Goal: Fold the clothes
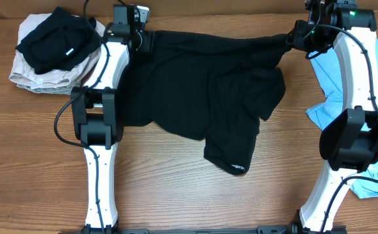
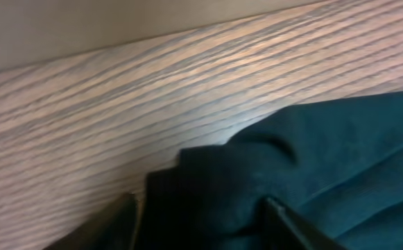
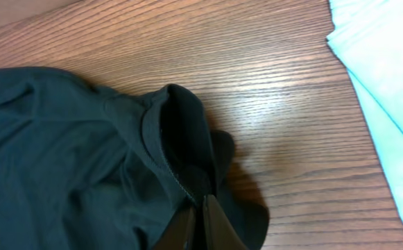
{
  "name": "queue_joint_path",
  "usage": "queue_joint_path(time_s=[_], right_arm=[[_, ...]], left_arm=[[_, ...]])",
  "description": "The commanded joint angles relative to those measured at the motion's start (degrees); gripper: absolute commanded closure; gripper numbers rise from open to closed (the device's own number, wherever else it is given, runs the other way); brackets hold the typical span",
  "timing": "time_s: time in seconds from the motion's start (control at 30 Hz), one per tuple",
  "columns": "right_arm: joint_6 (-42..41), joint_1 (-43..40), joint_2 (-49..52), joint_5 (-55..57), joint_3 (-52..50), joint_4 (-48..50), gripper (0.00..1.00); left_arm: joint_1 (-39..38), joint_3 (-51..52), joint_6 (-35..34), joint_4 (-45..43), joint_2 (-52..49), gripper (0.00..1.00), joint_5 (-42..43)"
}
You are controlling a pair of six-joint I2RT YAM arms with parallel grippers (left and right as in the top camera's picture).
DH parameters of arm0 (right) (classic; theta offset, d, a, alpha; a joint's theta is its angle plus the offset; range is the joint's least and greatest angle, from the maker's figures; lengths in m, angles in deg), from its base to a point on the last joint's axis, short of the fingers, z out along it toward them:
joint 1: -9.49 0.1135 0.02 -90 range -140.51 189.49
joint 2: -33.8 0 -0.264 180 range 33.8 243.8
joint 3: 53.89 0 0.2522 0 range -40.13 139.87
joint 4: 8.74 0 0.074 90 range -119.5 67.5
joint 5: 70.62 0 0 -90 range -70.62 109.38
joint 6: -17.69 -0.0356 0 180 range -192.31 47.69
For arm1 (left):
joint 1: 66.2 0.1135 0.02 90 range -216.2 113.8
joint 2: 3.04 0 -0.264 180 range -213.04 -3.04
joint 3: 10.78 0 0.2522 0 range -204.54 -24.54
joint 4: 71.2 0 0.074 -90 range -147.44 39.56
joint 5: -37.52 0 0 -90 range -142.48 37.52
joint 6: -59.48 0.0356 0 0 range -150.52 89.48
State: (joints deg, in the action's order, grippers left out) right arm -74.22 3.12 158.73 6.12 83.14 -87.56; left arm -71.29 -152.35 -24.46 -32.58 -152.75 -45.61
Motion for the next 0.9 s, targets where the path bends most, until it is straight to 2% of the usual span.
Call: queue_joint_path(time_s=[0.0,0.2,0.3,0.43,0.6,0.87], right_arm=[[0.4,-0.4,-2.4,1.6,0.5,0.4,0.96],[0.4,-0.4,-2.4,1.6,0.5,0.3,0.96],[0.4,-0.4,-2.4,1.6,0.5,0.1,0.96],[0.4,-0.4,-2.4,1.6,0.5,0.1,0.96],[0.4,-0.4,-2.4,1.6,0.5,0.1,0.96],[0.4,-0.4,-2.6,-4.3,0.5,-0.7,0.96]], left_arm=[[-1.6,-0.5,0.6,-1.0,-1.4,0.54,0.1],[-1.7,-0.5,0.2,-1.7,-1.4,0.88,-0.5],[-1.7,-0.5,0.2,-1.4,-1.4,0.94,-0.5],[-1.6,-2.2,-0.6,0.2,-0.1,0.96,-1.7],[-1.0,-7.0,-5.0,4.9,4.4,0.96,-6.4],[0.2,-11.7,-5.0,14.2,11.3,0.96,-6.4]])
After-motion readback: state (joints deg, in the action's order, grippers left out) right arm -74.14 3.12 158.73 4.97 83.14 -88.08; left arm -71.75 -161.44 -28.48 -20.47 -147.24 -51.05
